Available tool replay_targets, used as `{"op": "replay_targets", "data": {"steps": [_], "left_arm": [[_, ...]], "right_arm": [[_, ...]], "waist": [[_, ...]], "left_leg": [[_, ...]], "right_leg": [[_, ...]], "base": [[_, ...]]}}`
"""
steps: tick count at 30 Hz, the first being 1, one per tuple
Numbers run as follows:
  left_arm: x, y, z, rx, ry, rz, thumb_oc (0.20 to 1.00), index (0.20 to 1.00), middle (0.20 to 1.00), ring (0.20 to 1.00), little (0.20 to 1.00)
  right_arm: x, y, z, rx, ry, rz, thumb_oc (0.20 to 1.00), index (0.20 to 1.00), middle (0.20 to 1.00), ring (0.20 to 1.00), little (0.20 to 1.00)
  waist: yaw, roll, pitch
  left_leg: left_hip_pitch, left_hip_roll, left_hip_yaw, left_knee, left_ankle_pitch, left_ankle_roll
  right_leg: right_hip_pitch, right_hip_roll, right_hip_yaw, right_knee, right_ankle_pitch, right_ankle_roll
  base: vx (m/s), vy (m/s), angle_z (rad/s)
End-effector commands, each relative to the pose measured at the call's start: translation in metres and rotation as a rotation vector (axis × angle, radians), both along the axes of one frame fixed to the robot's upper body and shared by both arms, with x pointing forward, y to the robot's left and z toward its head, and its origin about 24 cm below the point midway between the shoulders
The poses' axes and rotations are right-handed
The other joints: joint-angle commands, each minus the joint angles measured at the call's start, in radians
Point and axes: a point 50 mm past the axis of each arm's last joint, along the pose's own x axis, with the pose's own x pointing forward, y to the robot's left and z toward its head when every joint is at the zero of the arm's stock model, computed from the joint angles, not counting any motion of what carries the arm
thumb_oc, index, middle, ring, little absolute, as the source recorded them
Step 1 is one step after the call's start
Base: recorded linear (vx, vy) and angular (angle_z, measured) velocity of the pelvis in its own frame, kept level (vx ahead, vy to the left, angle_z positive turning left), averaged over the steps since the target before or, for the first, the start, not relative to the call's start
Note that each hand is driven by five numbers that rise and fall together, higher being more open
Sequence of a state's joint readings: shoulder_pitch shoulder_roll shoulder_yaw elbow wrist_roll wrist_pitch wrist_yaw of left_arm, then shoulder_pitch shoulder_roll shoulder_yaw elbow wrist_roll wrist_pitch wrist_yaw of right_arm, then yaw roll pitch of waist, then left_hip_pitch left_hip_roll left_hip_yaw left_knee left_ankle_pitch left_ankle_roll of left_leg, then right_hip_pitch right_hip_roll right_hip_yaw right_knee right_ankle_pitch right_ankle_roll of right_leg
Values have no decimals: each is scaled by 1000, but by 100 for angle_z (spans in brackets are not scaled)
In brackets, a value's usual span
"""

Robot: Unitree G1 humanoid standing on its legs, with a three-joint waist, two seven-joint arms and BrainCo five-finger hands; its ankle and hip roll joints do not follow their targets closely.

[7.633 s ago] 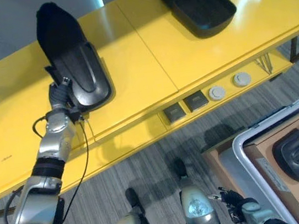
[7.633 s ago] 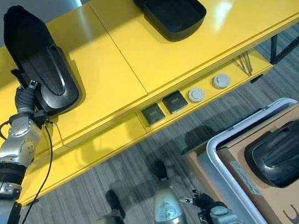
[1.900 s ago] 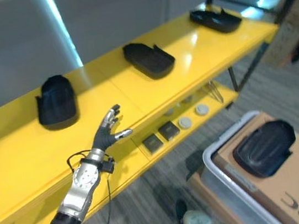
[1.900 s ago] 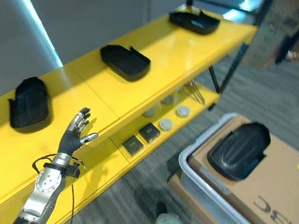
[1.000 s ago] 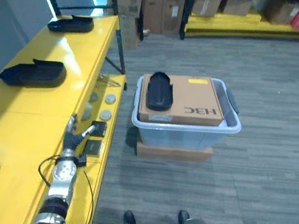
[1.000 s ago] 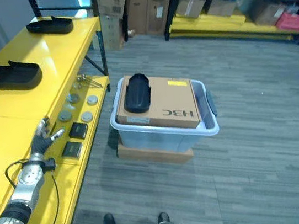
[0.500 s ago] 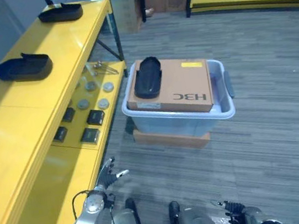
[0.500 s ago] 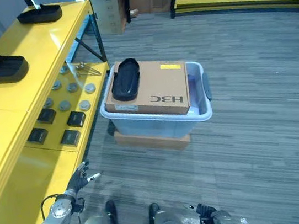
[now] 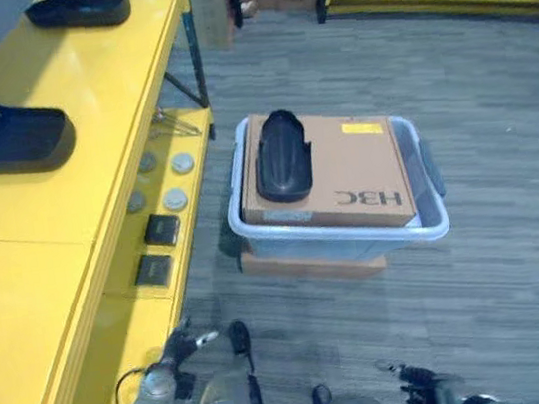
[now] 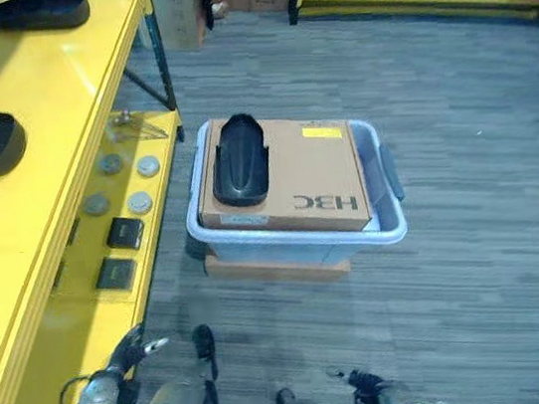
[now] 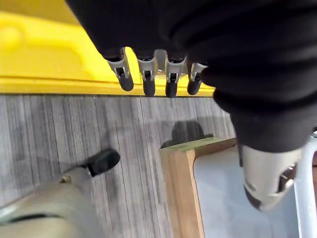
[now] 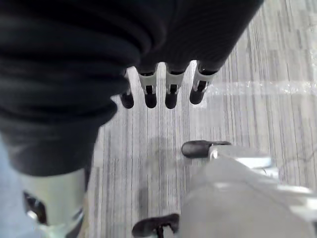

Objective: Move parts from the plastic box to the shelf.

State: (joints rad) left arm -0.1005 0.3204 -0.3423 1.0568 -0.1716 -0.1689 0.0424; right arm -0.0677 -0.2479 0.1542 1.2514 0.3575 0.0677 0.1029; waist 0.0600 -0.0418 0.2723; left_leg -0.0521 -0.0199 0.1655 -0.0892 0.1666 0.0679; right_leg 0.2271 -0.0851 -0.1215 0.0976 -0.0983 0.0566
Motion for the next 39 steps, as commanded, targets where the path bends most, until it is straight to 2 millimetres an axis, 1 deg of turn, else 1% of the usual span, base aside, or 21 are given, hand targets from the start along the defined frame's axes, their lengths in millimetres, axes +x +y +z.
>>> {"op": "replay_targets", "data": {"steps": [1, 4, 5, 6, 7, 9, 16, 17, 18, 19, 21, 22, 23, 24, 25, 26, 27, 32, 36, 37, 39], "left_arm": [[-1, -3, -2, 32, 15, -32, 1000, 1000, 1000, 1000, 1000], [-6, 6, -4, 56, 42, 16, 1000, 1000, 1000, 1000, 1000], [-5, 11, -3, 43, 41, 60, 1000, 1000, 1000, 1000, 1000], [-1, 15, -1, 25, 30, 98, 1000, 1000, 1000, 1000, 1000], [1, 16, 0, 23, 28, 100, 1000, 1000, 1000, 1000, 1000], [4, 16, 2, 22, 21, 90, 1000, 1000, 1000, 1000, 1000], [2, 1, -2, -30, 12, 73, 1000, 1000, 1000, 1000, 1000], [0, -3, -3, -43, 9, 72, 1000, 1000, 1000, 1000, 1000], [2, -8, -2, -52, -5, 55, 1000, 1000, 1000, 1000, 1000], [2, -9, -2, -52, -6, 49, 1000, 1000, 1000, 1000, 1000], [4, -13, 0, -43, -27, 10, 1000, 1000, 1000, 1000, 1000], [3, -17, 0, -45, -42, -1, 1000, 1000, 1000, 1000, 1000], [3, -17, 0, -45, -41, -1, 1000, 1000, 1000, 1000, 1000], [-1, -17, -1, -54, -49, 10, 1000, 1000, 1000, 1000, 1000], [-1, -18, -1, -56, -49, 12, 1000, 1000, 1000, 1000, 1000], [-5, -16, -1, -66, -52, 27, 1000, 1000, 1000, 1000, 1000], [-7, -16, -2, -72, -49, 34, 1000, 1000, 1000, 1000, 1000], [-14, -14, -5, -79, -21, 38, 1000, 1000, 1000, 1000, 1000], [-11, -16, -5, -79, -14, 29, 1000, 1000, 1000, 1000, 1000], [-6, -18, -4, -77, -20, 12, 1000, 1000, 1000, 1000, 1000], [-2, -18, -2, -78, -30, 11, 1000, 1000, 1000, 1000, 1000]], "right_arm": [[9, -14, 6, -73, -72, 8, 1000, 1000, 1000, 1000, 1000], [18, -9, 9, -91, -119, 40, 1000, 1000, 1000, 1000, 1000], [22, -9, 10, -97, -138, 44, 1000, 1000, 1000, 1000, 1000], [24, -11, 12, -91, -155, 17, 1000, 1000, 1000, 1000, 1000], [24, -11, 12, -72, -162, -10, 1000, 1000, 1000, 1000, 1000], [28, -11, 14, -68, -192, -29, 1000, 1000, 1000, 1000, 1000], [46, -10, 28, -176, -383, -33, 1000, 1000, 1000, 1000, 1000], [61, -11, 41, -215, -491, -41, 1000, 1000, 1000, 1000, 1000], [80, -11, 61, -273, -632, -51, 1000, 1000, 1000, 1000, 1000], [82, -12, 63, -278, -646, -54, 1000, 1000, 1000, 1000, 1000], [104, -16, 94, -383, -822, -50, 1000, 1000, 1000, 1000, 1000], [122, -20, 128, -471, -1002, -40, 1000, 1000, 1000, 1000, 1000], [121, -20, 128, -472, -1001, -40, 1000, 1000, 1000, 1000, 1000], [129, -21, 149, -499, -1107, -48, 1000, 1000, 1000, 1000, 1000], [129, -21, 152, -505, -1124, -49, 1000, 1000, 1000, 1000, 1000], [135, -20, 180, -543, -1237, -37, 1000, 1000, 1000, 1000, 1000], [136, -21, 193, -557, -1300, -37, 1000, 1000, 1000, 1000, 1000], [141, -29, 229, -577, -1404, 23, 1000, 1000, 1000, 1000, 1000], [155, -31, 245, -617, -1427, 55, 1000, 1000, 1000, 1000, 1000], [171, -30, 254, -657, -1431, 65, 1000, 1000, 1000, 1000, 1000], [182, -27, 264, -682, -1443, 58, 1000, 1000, 1000, 1000, 1000]], "waist": [[9, 55, -30], [-5, 64, -18], [-13, 65, -13], [-31, 55, -6], [-40, 52, 0], [-53, 48, 6], [-63, 24, -5], [-70, 13, -2], [-80, 1, 7], [-81, 1, 8], [-92, -5, 20], [-100, -6, 31], [-100, -5, 31], [-108, -4, 35], [-108, -3, 36], [-117, -2, 37], [-122, 0, 37], [-127, 4, 37], [-109, 7, 50], [-80, 11, 66], [-65, 11, 78]], "left_leg": [[-33, 22, -29, 109, -126, -9], [6, 31, -35, 84, -132, -13], [21, 33, -36, 69, -132, -19], [37, 26, -43, 57, -140, -22], [46, 26, -48, 55, -147, -21], [54, 32, -48, 49, -157, -18], [59, 58, -12, 51, -170, -31], [58, 66, -5, 60, -172, -38], [57, 76, 5, 61, -172, -46], [58, 77, 6, 60, -171, -47], [54, 85, 10, 50, -163, -54], [52, 91, 12, 37, -151, -60], [53, 91, 11, 36, -150, -60], [54, 94, 15, 28, -144, -64], [55, 95, 15, 26, -143, -65], [58, 96, 18, 17, -138, -70], [59, 97, 20, 14, -136, -73], [56, 102, 19, 11, -129, -83], [41, 105, 5, 9, -120, -88], [20, 100, -14, 7, -113, -93], [7, 97, -26, 5, -109, -94]], "right_leg": [[-161, -7, -56, 188, 5, 24], [-212, -17, -70, 159, 20, 26], [-229, -19, -71, 106, 34, 29], [-253, -35, -48, 10, 103, 53], [-261, -42, -35, -19, 131, 63], [-283, -49, -12, -33, 153, 73], [-247, -47, -26, -105, 155, 68], [-232, -43, -26, -138, 162, 66], [-219, -37, -25, -168, 170, 64], [-218, -36, -25, -170, 171, 64], [-218, -28, -22, -182, 172, 62], [-221, -21, -19, -185, 170, 59], [-220, -21, -19, -185, 170, 59], [-221, -18, -17, -185, 165, 58], [-220, -17, -17, -185, 165, 58], [-219, -14, -16, -185, 159, 57], [-218, -13, -18, -185, 156, 57], [-211, -10, -24, -185, 145, 52], [-214, -9, -35, -185, 141, 46], [-220, -10, -50, -185, 139, 44], [-227, -10, -57, -185, 140, 43]], "base": [[53, 71, -14], [44, 15, 2], [61, -87, 10], [68, -125, 10], [54, -116, 17], [21, -120, 23], [72, -191, 10], [48, -282, -4], [39, -274, -9], [-4, -203, -10], [-41, -140, -20], [-45, -111, -16], [-28, -77, -9], [4, -19, -7], [16, -22, -8], [27, -7, -9], [36, 0, -10], [56, 16, -3], [0, 0, 0], [0, 0, 0], [-20, -6, 4]]}}
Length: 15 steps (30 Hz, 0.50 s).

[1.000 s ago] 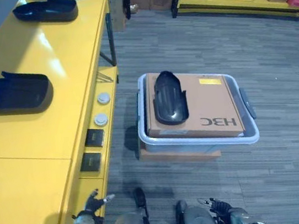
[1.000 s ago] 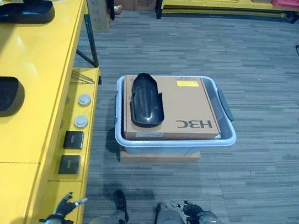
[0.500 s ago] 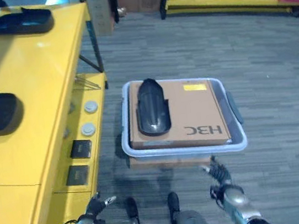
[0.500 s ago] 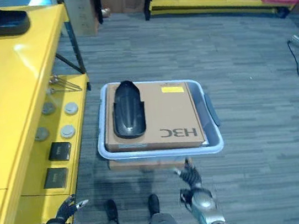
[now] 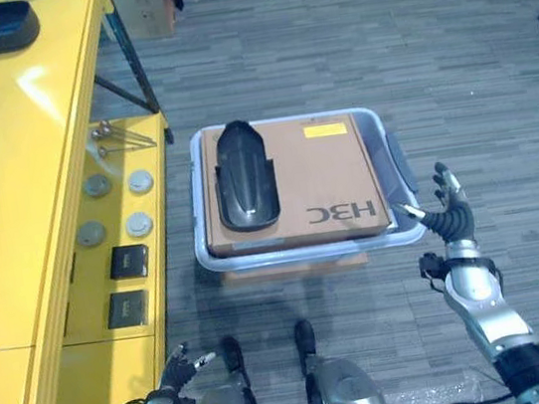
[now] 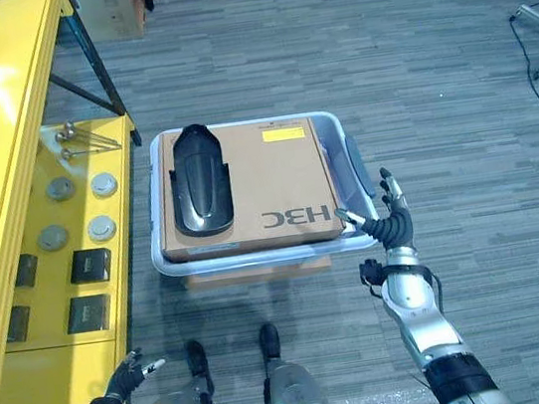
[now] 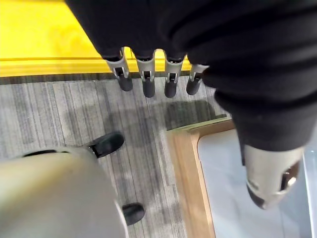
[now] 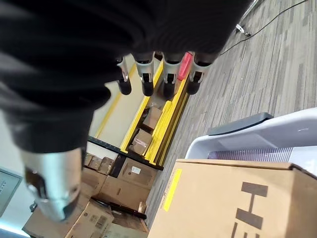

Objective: Move parts from the plastic box to the shelf.

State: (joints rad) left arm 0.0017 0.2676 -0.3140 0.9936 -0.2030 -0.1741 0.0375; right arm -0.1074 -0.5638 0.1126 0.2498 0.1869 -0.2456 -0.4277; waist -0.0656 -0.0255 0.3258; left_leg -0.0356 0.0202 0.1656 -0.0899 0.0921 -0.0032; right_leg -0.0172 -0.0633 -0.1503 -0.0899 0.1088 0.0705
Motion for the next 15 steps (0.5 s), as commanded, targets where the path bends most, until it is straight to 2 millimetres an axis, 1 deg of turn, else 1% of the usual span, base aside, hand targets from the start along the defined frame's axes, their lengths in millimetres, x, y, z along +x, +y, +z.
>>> {"op": "replay_targets", "data": {"steps": [1, 2, 3, 5, 6, 7, 8, 9, 12, 14, 15], "left_arm": [[29, -1, 11, 17, -67, -47, 1000, 1000, 1000, 1000, 1000], [31, -1, 11, 16, -69, -46, 1000, 1000, 1000, 1000, 1000], [35, -1, 13, 20, -73, -50, 1000, 1000, 1000, 1000, 1000], [39, -1, 14, 28, -79, -61, 1000, 1000, 1000, 1000, 1000], [39, -1, 14, 28, -79, -61, 1000, 1000, 1000, 1000, 1000], [45, -3, 17, 28, -89, -77, 1000, 1000, 1000, 1000, 1000], [46, -3, 17, 28, -92, -77, 1000, 1000, 1000, 1000, 1000], [50, -5, 18, 24, -94, -85, 1000, 1000, 1000, 1000, 1000], [52, -6, 19, 15, -102, -83, 1000, 1000, 1000, 1000, 1000], [52, -6, 19, 15, -102, -83, 1000, 1000, 1000, 1000, 1000], [55, -8, 21, 8, -107, -85, 1000, 1000, 1000, 1000, 1000]], "right_arm": [[30, 7, 43, -87, -130, -3, 1000, 1000, 1000, 1000, 1000], [34, 8, 46, -91, -135, -7, 1000, 1000, 1000, 1000, 1000], [42, 10, 53, -94, -143, -15, 1000, 1000, 1000, 1000, 1000], [52, 13, 63, -108, -150, -26, 1000, 1000, 1000, 1000, 1000], [52, 13, 63, -108, -150, -26, 1000, 1000, 1000, 1000, 1000], [71, 15, 87, -146, -168, -51, 1000, 1000, 1000, 1000, 1000], [72, 15, 89, -149, -171, -52, 1000, 1000, 1000, 1000, 1000], [81, 13, 101, -177, -183, -81, 1000, 1000, 1000, 1000, 1000], [86, 10, 113, -196, -187, -116, 1000, 1000, 1000, 1000, 1000], [87, 11, 113, -196, -187, -116, 1000, 1000, 1000, 1000, 1000], [90, 7, 116, -204, -169, -157, 1000, 1000, 1000, 1000, 1000]], "waist": [[73, -5, 35], [78, -5, 40], [88, -6, 48], [100, -6, 58], [100, -6, 58], [134, -1, 82], [133, -1, 83], [149, 5, 91], [157, 8, 99], [157, 9, 99], [161, 12, 103]], "left_leg": [[-22, 54, -36, 4, -32, -24], [-26, 52, -40, 3, -31, -24], [-35, 50, -47, 3, -29, -25], [-47, 48, -58, 3, -27, -26], [-47, 48, -58, 3, -27, -26], [-71, 37, -80, 3, -25, -30], [-76, 36, -82, 3, -22, -30], [-92, 31, -93, 3, -18, -31], [-102, 26, -101, 3, -16, -33], [-102, 26, -101, 3, -16, -33], [-108, 24, -103, 3, -15, -33]], "right_leg": [[10, -32, -35, 3, -66, 29], [7, -33, -39, 3, -65, 29], [1, -33, -45, 3, -64, 29], [-6, -33, -53, 3, -63, 29], [-6, -33, -53, 3, -63, 29], [-21, -39, -74, 3, -56, 31], [-25, -39, -76, 3, -54, 31], [-35, -44, -89, 3, -50, 32], [-43, -48, -98, 3, -45, 34], [-43, -48, -98, 3, -45, 34], [-49, -51, -103, 3, -41, 35]], "base": [[-53, -15, 12], [-64, -21, 16], [-47, -22, 30], [-33, -24, 31], [-45, 1, 13], [-43, 12, 23], [-55, 33, 35], [-21, 27, 53], [-3, 36, 28], [-7, 25, 11], [-14, 45, 8]]}}
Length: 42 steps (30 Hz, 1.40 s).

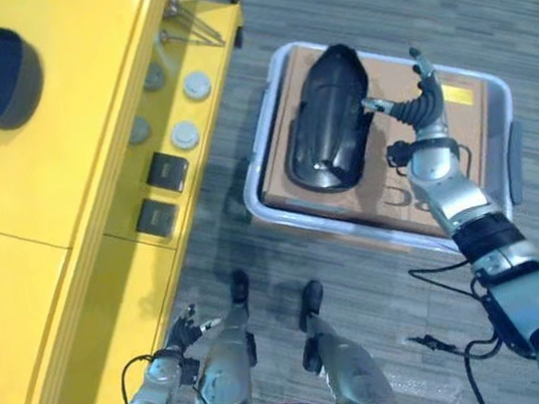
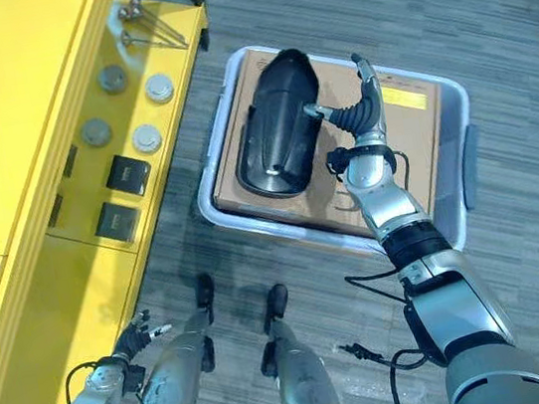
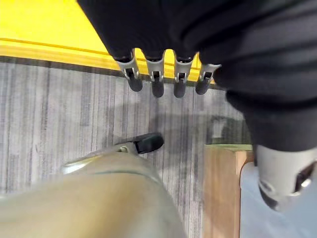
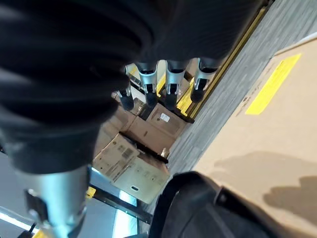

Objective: Move parts from the plastic box to the shelf.

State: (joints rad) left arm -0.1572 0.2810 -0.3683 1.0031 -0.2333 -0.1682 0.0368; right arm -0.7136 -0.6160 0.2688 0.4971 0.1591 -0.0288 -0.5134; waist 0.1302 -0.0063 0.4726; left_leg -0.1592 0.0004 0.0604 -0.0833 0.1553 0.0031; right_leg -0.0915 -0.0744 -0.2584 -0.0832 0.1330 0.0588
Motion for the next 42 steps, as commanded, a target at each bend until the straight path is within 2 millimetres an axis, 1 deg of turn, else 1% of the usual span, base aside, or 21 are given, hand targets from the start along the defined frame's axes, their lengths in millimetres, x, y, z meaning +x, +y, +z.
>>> {"op": "replay_targets", "data": {"steps": [1, 2, 3, 6, 9, 10, 11, 13, 14, 16, 20, 24, 28, 30, 32, 35, 36, 37, 39, 40, 42], "left_arm": [[1, 0, -2, 5, 16, -19, 1000, 1000, 1000, 1000, 1000], [4, -1, 0, -3, 12, -15, 1000, 1000, 1000, 1000, 1000], [4, -1, 0, -4, 11, -14, 1000, 1000, 1000, 1000, 1000], [8, -4, 1, -11, 8, -16, 1000, 1000, 1000, 1000, 1000], [9, -6, 2, -14, 3, -17, 1000, 1000, 1000, 1000, 1000], [13, -8, 4, -19, -5, -20, 1000, 1000, 1000, 1000, 1000], [15, -8, 4, -19, -6, -24, 1000, 1000, 1000, 1000, 1000], [18, -10, 6, -30, -13, -34, 1000, 1000, 1000, 1000, 1000], [18, -10, 6, -31, -14, -34, 1000, 1000, 1000, 1000, 1000], [20, -14, 7, -41, -23, -42, 1000, 1000, 1000, 1000, 1000], [26, -15, 11, -45, -42, -63, 1000, 1000, 1000, 1000, 1000], [29, -16, 14, -45, -48, -70, 1000, 1000, 1000, 1000, 1000], [28, -18, 12, -34, -33, -79, 1000, 1000, 1000, 1000, 1000], [24, -17, 10, -32, -16, -73, 1000, 1000, 1000, 1000, 1000], [21, -17, 7, -31, -2, -64, 1000, 1000, 1000, 1000, 1000], [19, -17, 6, -42, 2, -50, 1000, 1000, 1000, 1000, 1000], [19, -17, 6, -44, 2, -48, 1000, 1000, 1000, 1000, 1000], [19, -17, 6, -55, -1, -42, 1000, 1000, 1000, 1000, 1000], [19, -17, 6, -59, 0, -40, 1000, 1000, 1000, 1000, 1000], [19, -18, 6, -69, 0, -37, 1000, 1000, 1000, 1000, 1000], [18, -19, 5, -77, 1, -38, 1000, 1000, 1000, 1000, 1000]], "right_arm": [[-6, -20, 6, -58, -7, -122, 1000, 1000, 1000, 1000, 1000], [-4, -25, 0, -69, 53, -152, 1000, 1000, 1000, 1000, 1000], [-4, -25, 0, -71, 57, -153, 1000, 1000, 1000, 1000, 1000], [-2, -30, -15, -113, 162, -197, 1000, 1000, 1000, 1000, 1000], [-2, -33, -23, -123, 204, -223, 1000, 1000, 1000, 1000, 1000], [-1, -40, -36, -139, 293, -257, 1000, 1000, 1000, 1000, 1000], [-1, -42, -40, -140, 327, -260, 1000, 1000, 1000, 1000, 1000], [-1, -45, -57, -157, 459, -217, 1000, 1000, 1000, 1000, 1000], [-1, -45, -58, -160, 463, -214, 1000, 1000, 1000, 1000, 1000], [0, -45, -71, -199, 576, -159, 1000, 1000, 1000, 1000, 1000], [3, -52, -76, -248, 675, -124, 1000, 1000, 1000, 1000, 1000], [5, -60, -70, -201, 651, -190, 1000, 1000, 1000, 1000, 1000], [6, -65, -57, -103, 515, -276, 1000, 1000, 1000, 1000, 1000], [8, -63, -46, -25, 426, -285, 1000, 1000, 1000, 1000, 1000], [9, -63, -28, 6, 312, -319, 1000, 1000, 1000, 1000, 1000], [10, -62, -4, 20, 192, -326, 1000, 1000, 1000, 1000, 1000], [10, -62, -2, 22, 179, -324, 1000, 1000, 1000, 1000, 1000], [10, -59, 13, 13, 131, -300, 1000, 1000, 1000, 1000, 1000], [10, -57, 18, -4, 121, -289, 1000, 1000, 1000, 1000, 1000], [11, -52, 26, -31, 109, -259, 1000, 1000, 1000, 1000, 1000], [12, -48, 30, -55, 115, -232, 1000, 1000, 1000, 1000, 1000]], "waist": [[-34, -7, -43], [-33, -4, -39], [-34, -4, -39], [-34, -1, -32], [-33, 1, -29], [-31, 2, -22], [-30, 3, -21], [-29, 9, -12], [-29, 10, -12], [-25, 16, -4], [-6, 27, 7], [5, 37, 13], [9, 47, 13], [6, 47, 9], [-1, 46, 3], [-13, 43, -4], [-14, 42, -4], [-23, 39, -7], [-26, 39, -10], [-30, 37, -16], [-32, 35, -20]], "left_leg": [[14, 42, 1, -4, -78, -39], [12, 40, -1, -4, -80, -40], [12, 40, -1, -4, -80, -40], [11, 37, -2, -4, -80, -39], [11, 37, 0, -4, -80, -39], [8, 36, -1, -4, -81, -38], [8, 35, -2, -4, -81, -38], [7, 33, -9, -4, -81, -39], [7, 33, -9, -4, -81, -39], [2, 30, -13, -4, -79, -40], [-18, 27, -23, -4, -69, -43], [-34, 25, -31, -4, -61, -45], [-40, 22, -41, -4, -59, -48], [-36, 20, -40, -4, -59, -50], [-27, 22, -34, -4, -63, -50], [-14, 23, -28, -4, -68, -50], [-12, 23, -28, -4, -69, -50], [-3, 24, -24, -4, -72, -50], [1, 24, -23, -4, -73, -50], [7, 24, -21, -4, -74, -50], [13, 24, -20, -4, -76, -51]], "right_leg": [[22, -41, 4, -4, -64, 48], [19, -43, 2, -4, -62, 48], [19, -43, 2, -4, -61, 48], [15, -48, -2, -4, -56, 50], [13, -51, -2, -2, -53, 51], [6, -53, -4, 1, -51, 52], [5, -53, -4, 2, -50, 53], [2, -57, -6, 1, -47, 54], [2, -57, -7, 1, -47, 54], [-4, -63, -9, 0, -42, 56], [-18, -71, -26, -4, -34, 59], [-28, -78, -39, -4, -28, 63], [-32, -81, -47, 1, -32, 64], [-31, -83, -47, 2, -30, 66], [-27, -83, -42, 3, -32, 65], [-21, -80, -32, 6, -34, 65], [-21, -80, -31, 6, -35, 65], [-17, -78, -23, 7, -36, 64], [-15, -78, -20, 7, -36, 64], [-11, -78, -17, 7, -36, 63], [-7, -79, -16, 7, -36, 63]], "base": [[-19, 73, 8], [-10, 44, 7], [-9, 52, 5], [-7, 28, 3], [0, 0, 0], [-30, 18, 0], [-32, 21, 0], [-16, 43, 1], [-15, 66, 0], [-11, 46, 0], [-30, 2, 3], [-32, 3, 17], [-27, 12, 11], [-6, 41, 15], [2, 45, -2], [5, 22, -1], [16, 48, -3], [21, 46, -4], [25, 40, -3], [24, 31, -2], [21, 24, -1]]}}
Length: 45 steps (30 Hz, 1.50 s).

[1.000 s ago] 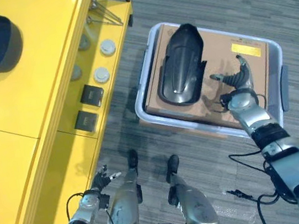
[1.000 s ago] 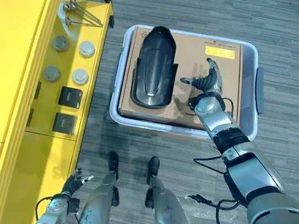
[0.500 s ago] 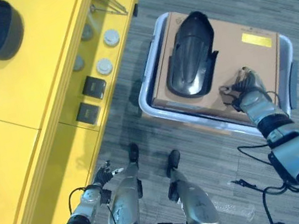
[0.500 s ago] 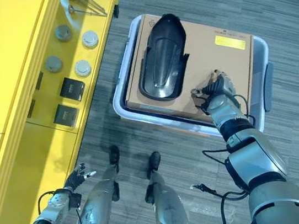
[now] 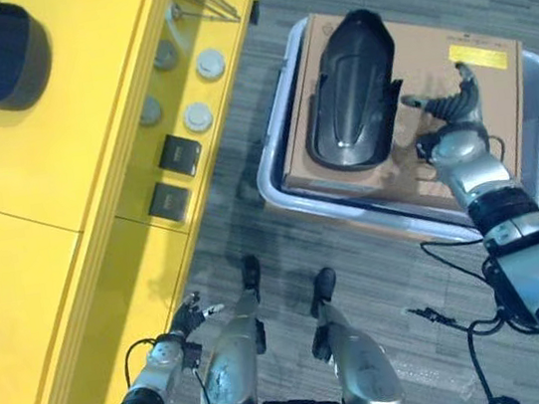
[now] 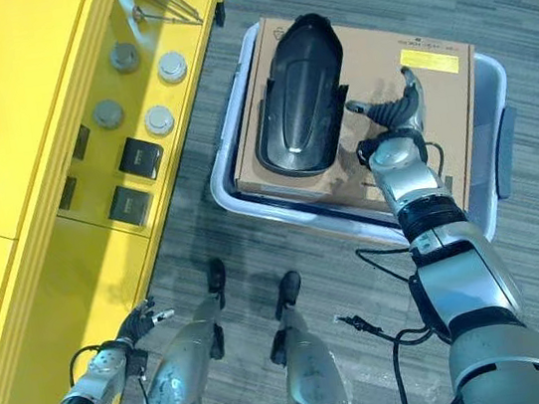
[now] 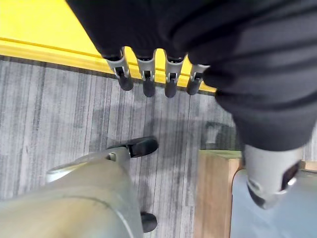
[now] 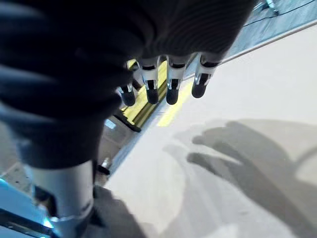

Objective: Move parts from the plastic box to the shelf.

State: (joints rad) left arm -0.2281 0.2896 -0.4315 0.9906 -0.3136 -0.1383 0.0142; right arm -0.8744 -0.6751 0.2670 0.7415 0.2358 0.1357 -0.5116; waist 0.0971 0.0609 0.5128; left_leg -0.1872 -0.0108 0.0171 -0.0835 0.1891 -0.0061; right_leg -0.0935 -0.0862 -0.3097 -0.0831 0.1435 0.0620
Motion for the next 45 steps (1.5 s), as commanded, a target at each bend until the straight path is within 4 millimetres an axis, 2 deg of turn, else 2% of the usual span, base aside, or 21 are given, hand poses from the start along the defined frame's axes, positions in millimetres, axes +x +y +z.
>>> {"op": "replay_targets", "data": {"steps": [1, 5, 8, 17, 25, 27, 28, 32, 36, 40, 43, 45], "left_arm": [[-5, -10, -6, -33, 29, -8, 1000, 1000, 1000, 1000, 1000], [-6, -14, -7, -51, 23, -10, 1000, 1000, 1000, 1000, 1000], [-2, -17, -5, -56, 17, -12, 1000, 1000, 1000, 1000, 1000], [2, -15, -3, -42, 17, -12, 1000, 1000, 1000, 1000, 1000], [8, -13, 1, -46, -6, -4, 1000, 1000, 1000, 1000, 1000], [10, -13, 3, -45, -12, -10, 1000, 1000, 1000, 1000, 1000], [10, -12, 3, -44, -18, -17, 1000, 1000, 1000, 1000, 1000], [13, -12, 6, -42, -37, -33, 1000, 1000, 1000, 1000, 1000], [12, -9, 7, -29, -59, -46, 1000, 1000, 1000, 1000, 1000], [14, -6, 12, -28, -100, -60, 1000, 1000, 1000, 1000, 1000], [22, -7, 25, -29, -176, -87, 1000, 1000, 1000, 1000, 1000], [32, -8, 40, -41, -235, -101, 1000, 1000, 1000, 1000, 1000]], "right_arm": [[-1, -1, 20, -122, -29, 11, 1000, 1000, 1000, 1000, 1000], [2, 7, 20, -156, 28, 64, 1000, 1000, 1000, 1000, 1000], [7, 9, 11, -187, 135, 78, 1000, 1000, 1000, 1000, 1000], [13, 1, -6, -223, 354, 71, 1000, 1000, 1000, 1000, 1000], [7, -18, -27, -359, 625, 44, 1000, 1000, 1000, 1000, 1000], [3, -26, -35, -364, 695, 28, 398, 398, 398, 398, 398], [-2, -36, -44, -339, 759, 3, 200, 200, 200, 200, 200], [-14, -50, -60, -303, 851, -79, 200, 200, 200, 200, 200], [-30, -67, -77, -166, 839, -189, 200, 200, 200, 200, 200], [-40, -76, -89, -97, 818, -217, 200, 200, 200, 200, 200], [-54, -85, -107, -95, 806, -204, 200, 200, 200, 200, 200], [-65, -89, -119, -113, 789, -173, 200, 200, 200, 200, 200]], "waist": [[0, -32, -61], [3, -34, -63], [10, -32, -56], [32, -24, -22], [45, -23, -2], [50, -22, -2], [58, -23, -3], [69, -22, -15], [73, -29, -46], [67, -36, -75], [55, -49, -119], [41, -63, -158]], "left_leg": [[43, 35, 24, -4, -110, -41], [50, 34, 25, -4, -111, -39], [45, 32, 23, -4, -110, -37], [12, 27, 11, -4, -99, -36], [-15, 26, 6, -4, -91, -36], [-19, 26, 4, -4, -88, -36], [-18, 25, -1, -4, -89, -35], [-14, 27, -9, -4, -88, -36], [12, 28, -12, -4, -95, -36], [37, 32, -6, -4, -101, -38], [79, 42, 12, -4, -112, -44], [113, 49, 28, -4, -118, -48]], "right_leg": [[-4, -68, 36, 7, -46, 59], [1, -70, 33, 8, -46, 57], [-2, -71, 29, 9, -44, 57], [-30, -75, 17, 19, -43, 60], [-50, -79, 6, 25, -43, 63], [-50, -80, 0, 25, -42, 63], [-45, -81, -5, 22, -41, 65], [-34, -82, -19, 17, -40, 63], [-6, -83, -26, 11, -41, 65], [18, -82, -27, 8, -42, 64], [58, -82, -30, 3, -47, 66], [89, -80, -29, -2, -47, 68]], "base": [[43, 34, -3], [37, 25, -7], [10, 13, -6], [-11, 22, 4], [-16, 18, 2], [-14, -16, 1], [-23, -44, 3], [-19, -41, 9], [-15, -54, 19], [-6, -44, 8], [3, -80, -2], [24, -120, -2]]}}
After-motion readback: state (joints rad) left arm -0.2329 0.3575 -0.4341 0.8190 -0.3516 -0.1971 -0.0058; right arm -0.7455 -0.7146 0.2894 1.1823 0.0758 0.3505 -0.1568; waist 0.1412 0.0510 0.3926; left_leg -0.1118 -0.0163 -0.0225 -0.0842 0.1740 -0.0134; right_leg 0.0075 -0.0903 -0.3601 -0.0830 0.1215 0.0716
